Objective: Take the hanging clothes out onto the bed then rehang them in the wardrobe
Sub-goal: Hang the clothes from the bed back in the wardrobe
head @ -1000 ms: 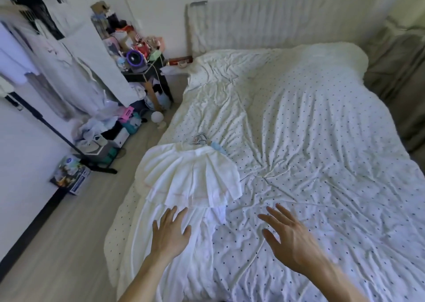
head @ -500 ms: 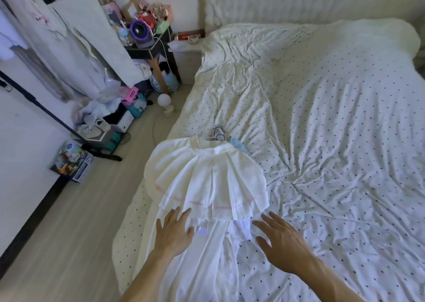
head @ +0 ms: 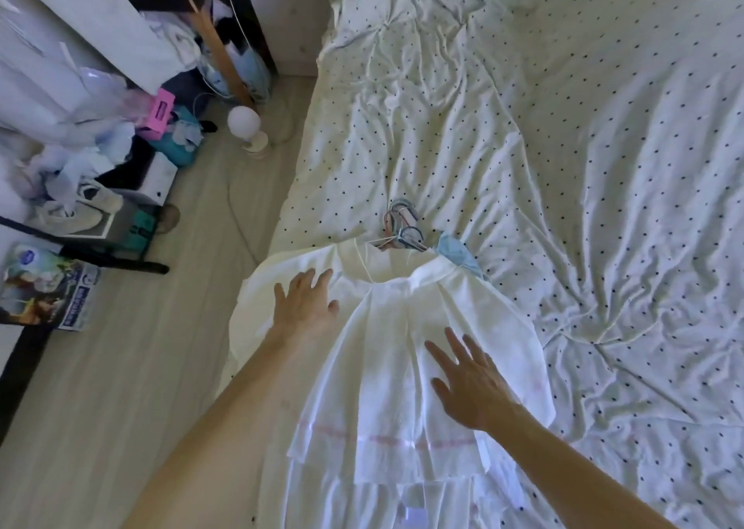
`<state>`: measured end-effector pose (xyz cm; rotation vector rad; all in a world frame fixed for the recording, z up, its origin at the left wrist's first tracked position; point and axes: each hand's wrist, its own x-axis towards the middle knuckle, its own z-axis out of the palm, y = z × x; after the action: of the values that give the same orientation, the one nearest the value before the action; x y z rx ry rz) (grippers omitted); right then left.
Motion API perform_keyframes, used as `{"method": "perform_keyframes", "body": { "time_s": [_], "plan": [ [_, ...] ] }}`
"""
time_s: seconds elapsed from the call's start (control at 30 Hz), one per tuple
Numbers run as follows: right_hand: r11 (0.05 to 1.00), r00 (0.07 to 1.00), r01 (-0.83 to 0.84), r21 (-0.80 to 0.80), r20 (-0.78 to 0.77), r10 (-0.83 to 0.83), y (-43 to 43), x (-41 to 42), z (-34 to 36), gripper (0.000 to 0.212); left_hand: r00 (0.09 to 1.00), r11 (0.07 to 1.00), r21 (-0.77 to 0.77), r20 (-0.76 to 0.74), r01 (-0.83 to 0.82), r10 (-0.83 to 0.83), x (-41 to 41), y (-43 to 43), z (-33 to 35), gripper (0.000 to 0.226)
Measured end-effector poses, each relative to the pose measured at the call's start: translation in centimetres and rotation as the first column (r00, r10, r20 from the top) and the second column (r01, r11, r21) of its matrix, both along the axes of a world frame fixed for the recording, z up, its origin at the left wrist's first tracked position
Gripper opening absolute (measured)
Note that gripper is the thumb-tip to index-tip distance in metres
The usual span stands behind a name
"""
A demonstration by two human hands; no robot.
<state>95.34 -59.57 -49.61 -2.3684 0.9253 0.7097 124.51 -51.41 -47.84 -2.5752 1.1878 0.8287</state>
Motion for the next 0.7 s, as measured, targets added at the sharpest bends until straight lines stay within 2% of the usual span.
{"method": "perform_keyframes", "body": {
  "time_s": [0.2, 0.33, 0.4, 0.47, 0.53, 0.63, 0.7],
  "plan": [
    [0.994, 0.995, 0.031, 0.107, -0.098, -0.021, 0.6, 0.8, -5.2, 0.064, 1.000, 0.999, -0.046, 0.011, 0.006, -0.005, 5.5, -5.0, -5.3, 0.060],
    [0.989, 0.995, 0.054, 0.136, -0.089, -0.042, 0.4, 0.7, -6.0, 0.072, 1.000, 1.000, 0.016, -0.021, 0.020, -0.020, 8.1, -6.1, -8.6, 0.056],
    [0.985, 0.995, 0.053, 0.162, -0.096, -0.038, 0.1, 0.5, -5.7, 0.063, 1.000, 1.000, 0.023, -0.017, 0.006, -0.005, 8.4, -6.4, -9.1, 0.046],
    [0.981, 0.994, 0.069, 0.180, -0.095, -0.053, -0.2, 0.2, -5.0, 0.061, 0.999, 0.999, -0.034, 0.030, 0.031, -0.030, 8.4, -6.2, -8.9, 0.037],
    [0.975, 0.991, 0.093, 0.201, -0.113, -0.071, 0.0, 0.0, -4.5, 0.062, 1.000, 0.992, -0.128, 0.015, -0.007, 0.009, 8.2, -5.4, -8.2, 0.034],
    [0.936, 0.964, 0.264, 0.232, -0.081, -0.252, 0.9, 0.4, -2.3, 0.081, 0.974, 0.938, -0.282, -0.157, -0.201, 0.161, 7.0, -3.6, -5.4, 0.030],
    [0.869, 0.904, 0.413, 0.274, -0.005, -0.428, 1.6, 1.4, 0.2, 0.067, 0.942, 0.883, -0.363, -0.262, -0.297, 0.209, 5.4, -2.3, -2.5, 0.027]
  ]
}}
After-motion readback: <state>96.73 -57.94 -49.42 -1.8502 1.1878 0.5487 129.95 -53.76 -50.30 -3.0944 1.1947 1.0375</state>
